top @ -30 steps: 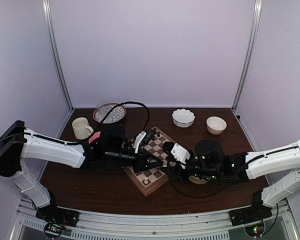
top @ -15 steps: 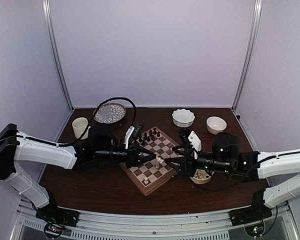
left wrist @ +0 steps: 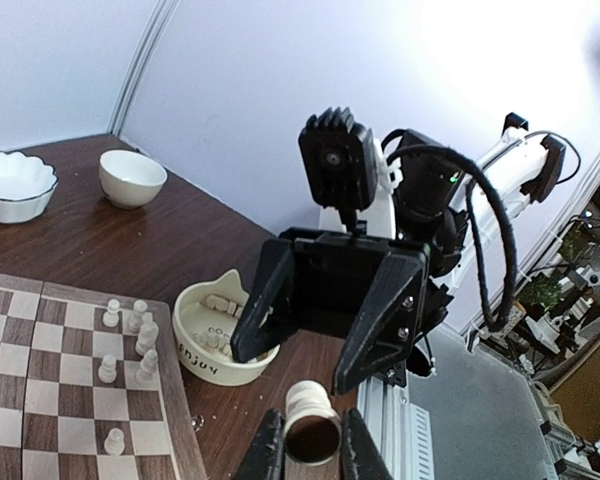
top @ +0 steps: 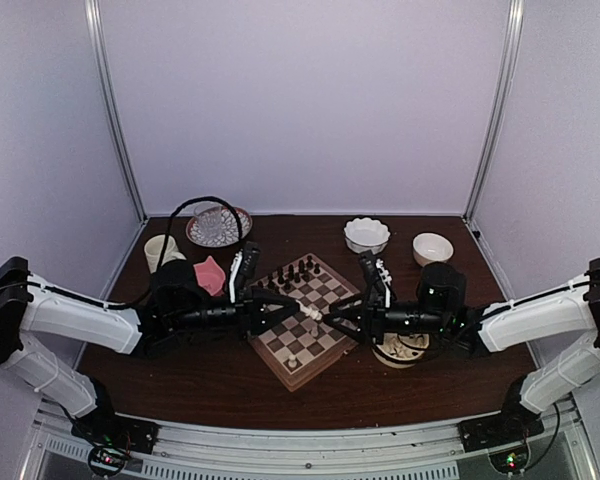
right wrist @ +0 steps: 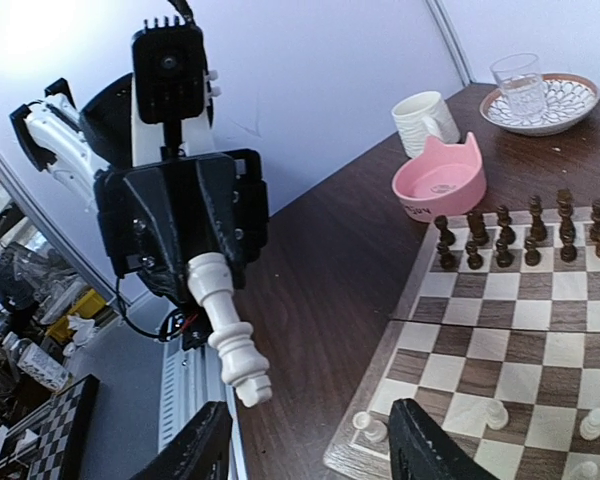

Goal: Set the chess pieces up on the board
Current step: Pass from the left arm to the right

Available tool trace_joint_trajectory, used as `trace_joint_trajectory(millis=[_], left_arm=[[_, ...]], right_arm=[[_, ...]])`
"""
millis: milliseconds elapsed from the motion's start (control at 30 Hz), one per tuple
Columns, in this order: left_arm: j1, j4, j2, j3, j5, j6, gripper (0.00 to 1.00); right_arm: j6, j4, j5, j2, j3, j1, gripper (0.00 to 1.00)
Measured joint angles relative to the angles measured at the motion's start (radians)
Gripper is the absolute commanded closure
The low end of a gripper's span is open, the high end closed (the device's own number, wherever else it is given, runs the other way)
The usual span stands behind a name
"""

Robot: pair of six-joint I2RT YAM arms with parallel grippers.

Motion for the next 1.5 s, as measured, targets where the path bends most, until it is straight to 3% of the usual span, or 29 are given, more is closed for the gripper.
trace_joint_trajectory(millis=[233,467,867,967,1067,1133,1500], left_arm=[[0.0,0.163,0.05,-0.005,0.013,-0.037,0.94],[0.0,0.195,0.055,-0.008,0.023,-0.049,0.93],[0.0,0.238,0.118,-0.007,0.049,-0.078,0.93],[0.0,0.246,0.119,-0.007,0.053,-0.08,0.93],[0.0,0.249,0.119,-0.007,0.051,-0.08,0.93],[0.0,0.249,0.119,-0.007,0.049,-0.08,0.93],[0.0,0.25,0.12,-0.007,0.05,-0.08,0.93]], right_arm=[[0.097,0.182,-0.107,0.087,0.0,0.0,0.46],[0.139,0.257,-0.15,0.1,0.0,0.0,0.48],[0.18,0.296,-0.165,0.1,0.0,0.0,0.74],[0.183,0.294,-0.164,0.1,0.0,0.0,0.72],[0.182,0.294,-0.165,0.1,0.0,0.0,0.55],[0.179,0.294,-0.166,0.1,0.001,0.0,0.53],[0.186,0.295,-0.18,0.121,0.007,0.003,0.66]])
